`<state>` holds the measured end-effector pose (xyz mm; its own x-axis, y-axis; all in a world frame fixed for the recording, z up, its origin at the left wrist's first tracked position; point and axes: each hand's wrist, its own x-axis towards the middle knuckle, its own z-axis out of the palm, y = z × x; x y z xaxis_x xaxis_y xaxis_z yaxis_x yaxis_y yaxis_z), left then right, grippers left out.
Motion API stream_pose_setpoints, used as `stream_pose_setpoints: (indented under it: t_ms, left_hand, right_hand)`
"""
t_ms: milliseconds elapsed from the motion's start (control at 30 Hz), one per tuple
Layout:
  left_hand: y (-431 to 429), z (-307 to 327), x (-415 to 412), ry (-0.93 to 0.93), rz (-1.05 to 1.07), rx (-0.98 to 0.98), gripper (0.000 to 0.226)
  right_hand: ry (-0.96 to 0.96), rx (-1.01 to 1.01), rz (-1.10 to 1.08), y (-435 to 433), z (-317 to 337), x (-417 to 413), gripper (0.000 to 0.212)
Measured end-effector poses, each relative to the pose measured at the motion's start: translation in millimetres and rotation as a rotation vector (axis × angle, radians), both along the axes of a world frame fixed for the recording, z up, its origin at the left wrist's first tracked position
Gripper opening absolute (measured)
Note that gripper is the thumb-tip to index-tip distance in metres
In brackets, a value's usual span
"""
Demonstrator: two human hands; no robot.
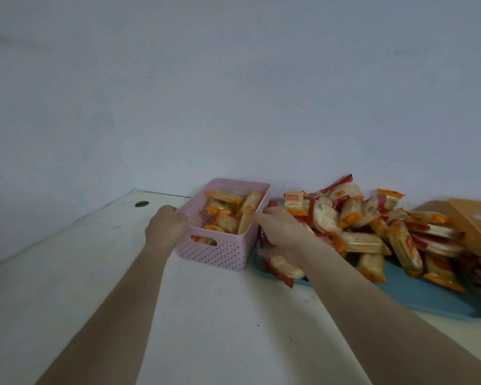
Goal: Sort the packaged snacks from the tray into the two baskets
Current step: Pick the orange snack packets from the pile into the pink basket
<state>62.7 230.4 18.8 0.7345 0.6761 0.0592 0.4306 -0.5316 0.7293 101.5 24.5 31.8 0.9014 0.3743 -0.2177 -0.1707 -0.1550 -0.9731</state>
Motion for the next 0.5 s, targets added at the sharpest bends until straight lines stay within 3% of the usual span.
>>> stream_pose_setpoints:
  t_ms: [100,233,367,500]
  left_hand:
    - [-3,1,-6,-0.103,0.047,0.129,0.032]
    - [-25,16,-29,-0.365,0.114,0.228,0.031]
    - [-53,41,-48,-0.523,-0.034,0.221,0.028]
    - [-103,44,-62,-0.538,-0.388,-0.147,0.017]
  right_hand:
    - [0.106,0.089,0.032,7,-10,-4,0.021]
    - [-0.064,0.11,-0.039,1,5,-16,0.036]
    - [-0.41,-0.234,-0.154,-40,43,-24,0.047]
    - [-0.593,-0.558,-0.337,-114,64,-23,0.03]
